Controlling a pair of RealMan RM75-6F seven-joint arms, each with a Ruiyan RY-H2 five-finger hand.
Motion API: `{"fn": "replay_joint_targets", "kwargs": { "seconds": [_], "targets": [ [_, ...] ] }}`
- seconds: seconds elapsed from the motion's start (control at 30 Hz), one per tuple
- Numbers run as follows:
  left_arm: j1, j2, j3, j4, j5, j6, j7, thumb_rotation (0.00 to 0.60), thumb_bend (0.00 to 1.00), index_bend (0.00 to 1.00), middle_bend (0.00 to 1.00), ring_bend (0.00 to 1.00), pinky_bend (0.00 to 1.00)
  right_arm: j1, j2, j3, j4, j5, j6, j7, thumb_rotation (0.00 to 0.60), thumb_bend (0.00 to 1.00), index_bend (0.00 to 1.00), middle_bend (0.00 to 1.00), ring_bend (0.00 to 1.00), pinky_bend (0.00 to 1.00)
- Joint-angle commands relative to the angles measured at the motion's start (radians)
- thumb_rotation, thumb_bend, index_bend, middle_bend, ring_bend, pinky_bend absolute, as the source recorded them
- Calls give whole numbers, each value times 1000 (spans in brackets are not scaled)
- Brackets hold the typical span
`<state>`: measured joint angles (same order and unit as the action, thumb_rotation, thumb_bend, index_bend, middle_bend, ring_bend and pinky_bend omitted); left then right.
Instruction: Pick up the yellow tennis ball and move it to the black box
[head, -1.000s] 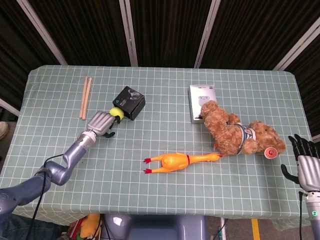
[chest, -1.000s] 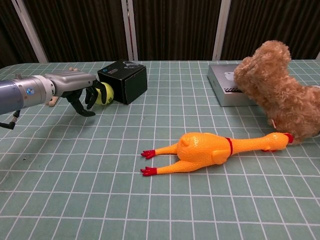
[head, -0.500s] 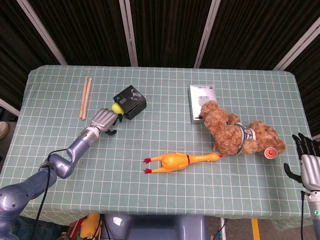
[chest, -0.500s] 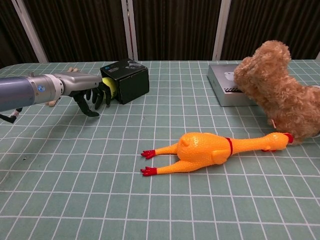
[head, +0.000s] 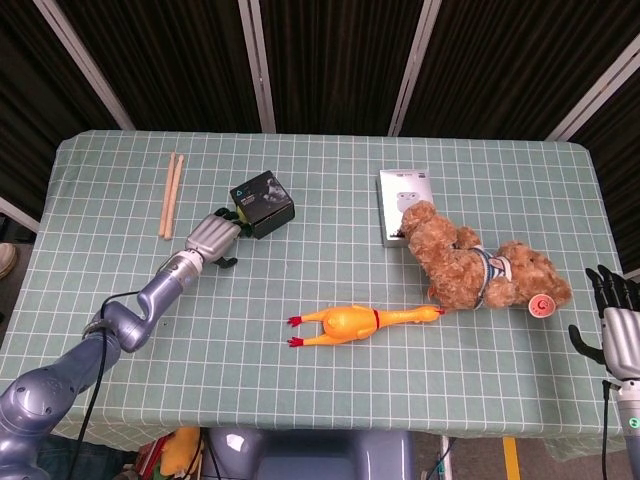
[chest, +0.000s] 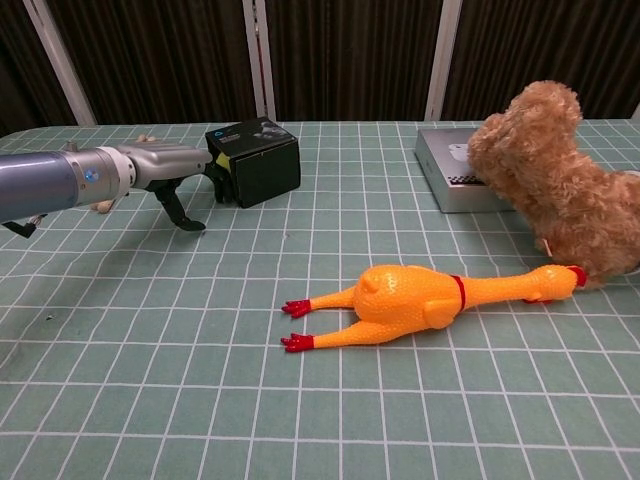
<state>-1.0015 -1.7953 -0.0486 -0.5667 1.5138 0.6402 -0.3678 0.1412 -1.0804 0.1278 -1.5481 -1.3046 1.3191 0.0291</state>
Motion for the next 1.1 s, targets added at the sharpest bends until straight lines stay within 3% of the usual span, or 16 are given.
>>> {"fn": "replay_joint_targets", "kwargs": {
  "seconds": [0.03,0.2,0.53,0.77,1.1],
  "targets": [
    [-5,-8,13,23,14,9,-26,600,255,282,235,74,24,1,-1,-1,0,1,-3,-4,600,400,0,0,0,0],
    [-11,-30,21,69,25,29,-57,600,255,256,165,0,0,1,-2,-2,-2,1,-4,-8,600,400,0,0,0,0],
    [13,-16,51,64,44,72,-47,600,250,185,125,0,0,0,3,-1,-7,6,-4,-10,600,400,0,0,0,0],
    [101,106,71,-115,39,169,9,600,216,152,137,0,0,-3,3,-7,-15,-1,0,-19,600,399,0,0,0,0],
    [376,375,77,-592,-22,536,241,600,95,69,94,0,0,3,-9,-7,-16,-8,6,-46,600,400,0,0,0,0]
  ]
}}
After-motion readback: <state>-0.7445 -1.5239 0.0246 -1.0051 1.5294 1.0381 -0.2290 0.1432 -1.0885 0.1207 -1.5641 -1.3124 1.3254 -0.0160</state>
